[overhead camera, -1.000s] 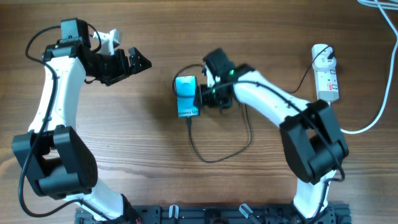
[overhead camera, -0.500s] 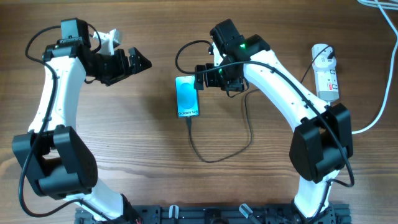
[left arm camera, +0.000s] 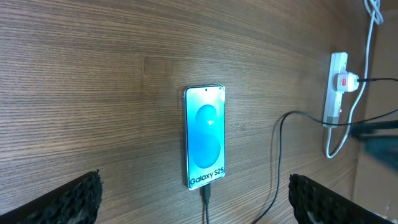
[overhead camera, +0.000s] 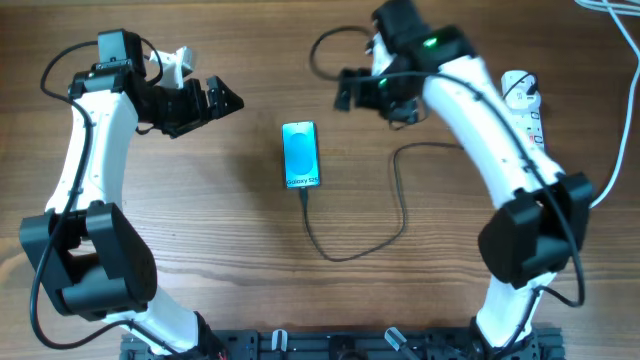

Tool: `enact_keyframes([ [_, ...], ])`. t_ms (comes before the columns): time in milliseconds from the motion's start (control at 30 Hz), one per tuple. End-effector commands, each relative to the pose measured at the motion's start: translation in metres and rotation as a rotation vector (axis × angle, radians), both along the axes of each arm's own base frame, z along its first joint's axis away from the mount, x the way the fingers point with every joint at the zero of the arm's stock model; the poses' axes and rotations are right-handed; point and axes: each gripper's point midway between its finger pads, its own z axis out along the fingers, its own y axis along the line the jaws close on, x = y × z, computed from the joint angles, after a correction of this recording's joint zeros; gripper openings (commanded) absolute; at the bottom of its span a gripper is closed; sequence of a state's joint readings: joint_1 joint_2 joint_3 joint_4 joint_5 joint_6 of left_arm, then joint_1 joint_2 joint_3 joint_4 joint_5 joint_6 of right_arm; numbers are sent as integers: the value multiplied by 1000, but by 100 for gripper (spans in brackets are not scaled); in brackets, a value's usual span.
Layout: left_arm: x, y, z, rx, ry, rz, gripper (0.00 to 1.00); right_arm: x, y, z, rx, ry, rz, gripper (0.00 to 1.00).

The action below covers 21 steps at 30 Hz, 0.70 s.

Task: Plug charger to phone and switch on socket
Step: 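Release the phone and move the right gripper to the power strip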

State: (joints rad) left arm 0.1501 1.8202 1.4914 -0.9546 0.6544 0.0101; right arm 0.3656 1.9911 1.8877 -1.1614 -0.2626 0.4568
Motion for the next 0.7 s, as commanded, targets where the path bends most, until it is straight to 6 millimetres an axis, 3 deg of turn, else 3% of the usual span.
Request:
enact_keyframes([
  [0,0,2,3,5,-11,0,100,15,-58,53,-101,-121,-141,100],
  [167,0,2,3,5,-10,0,100,15,-141,71,-297,-161,-315,100],
  [333,0,2,3,5,-10,0,100,11,-222,67,-468,-131,-482,100],
  [667,0,2,3,5,-10,0,100,-15,-349,53,-495,-9,-826,100],
])
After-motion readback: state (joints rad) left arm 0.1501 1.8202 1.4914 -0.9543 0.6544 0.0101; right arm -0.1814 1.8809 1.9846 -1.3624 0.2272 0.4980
